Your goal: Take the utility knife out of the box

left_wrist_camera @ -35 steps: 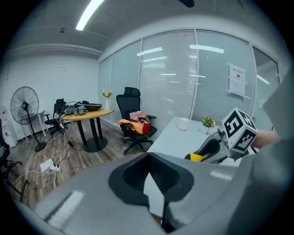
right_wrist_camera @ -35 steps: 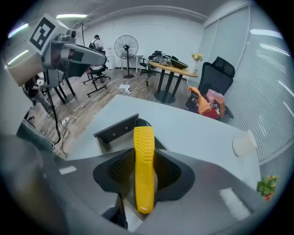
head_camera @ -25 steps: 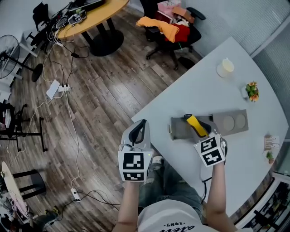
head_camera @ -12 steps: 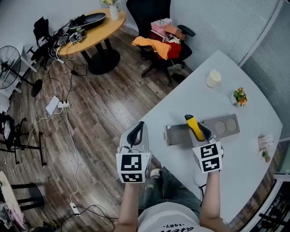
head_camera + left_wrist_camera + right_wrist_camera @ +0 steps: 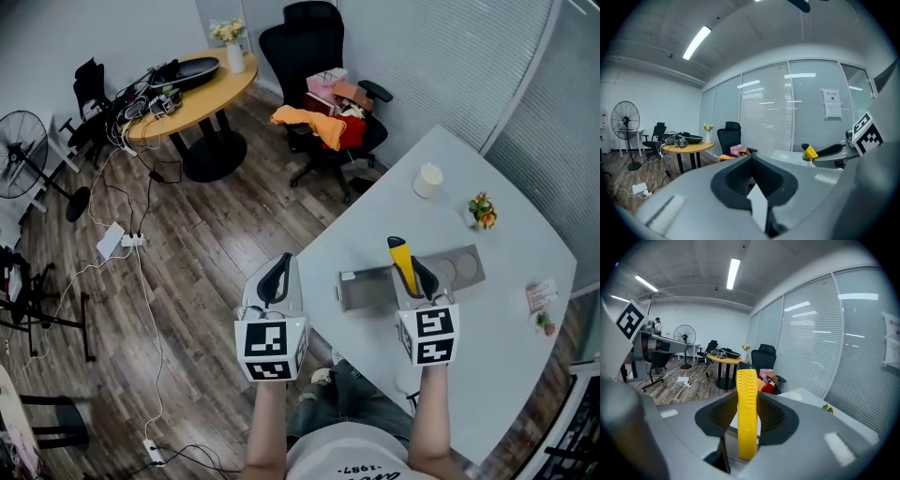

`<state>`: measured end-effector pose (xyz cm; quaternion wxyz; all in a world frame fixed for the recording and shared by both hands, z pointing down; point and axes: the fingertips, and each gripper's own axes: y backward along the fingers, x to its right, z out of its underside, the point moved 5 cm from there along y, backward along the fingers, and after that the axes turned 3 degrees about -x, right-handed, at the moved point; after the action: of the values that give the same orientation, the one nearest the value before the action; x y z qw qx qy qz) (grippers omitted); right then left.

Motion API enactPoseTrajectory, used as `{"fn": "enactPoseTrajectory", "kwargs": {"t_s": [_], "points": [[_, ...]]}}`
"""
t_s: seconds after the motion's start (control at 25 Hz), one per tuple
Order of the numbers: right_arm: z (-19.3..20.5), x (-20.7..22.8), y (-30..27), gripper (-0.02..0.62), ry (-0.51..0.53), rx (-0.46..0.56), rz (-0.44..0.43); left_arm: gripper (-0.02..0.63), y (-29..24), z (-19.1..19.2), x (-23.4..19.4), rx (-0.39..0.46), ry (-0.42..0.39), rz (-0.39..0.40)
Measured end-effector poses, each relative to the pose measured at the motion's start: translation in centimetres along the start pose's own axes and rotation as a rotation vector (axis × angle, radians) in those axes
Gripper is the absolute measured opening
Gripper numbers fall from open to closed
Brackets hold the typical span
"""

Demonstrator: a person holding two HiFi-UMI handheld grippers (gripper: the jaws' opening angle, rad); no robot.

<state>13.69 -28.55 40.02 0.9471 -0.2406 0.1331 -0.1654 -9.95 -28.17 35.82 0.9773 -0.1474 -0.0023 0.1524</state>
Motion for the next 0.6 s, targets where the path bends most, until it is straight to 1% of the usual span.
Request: {"fn": "enactPoseTrajectory", "kwargs": {"t_s": [0.24,0.6], "points": [[-1.6,0.2,1.9,0.161,-0.025,0.066,0.040,0.000,1.0,-1.7,0.1,0.046,0.002,-0.005],[-3.1,1.1,4.0,0.161,-0.061,0.141,0.061,0.000,1.9,-3.7,0.5,0.105,0.007,-0.007]]}}
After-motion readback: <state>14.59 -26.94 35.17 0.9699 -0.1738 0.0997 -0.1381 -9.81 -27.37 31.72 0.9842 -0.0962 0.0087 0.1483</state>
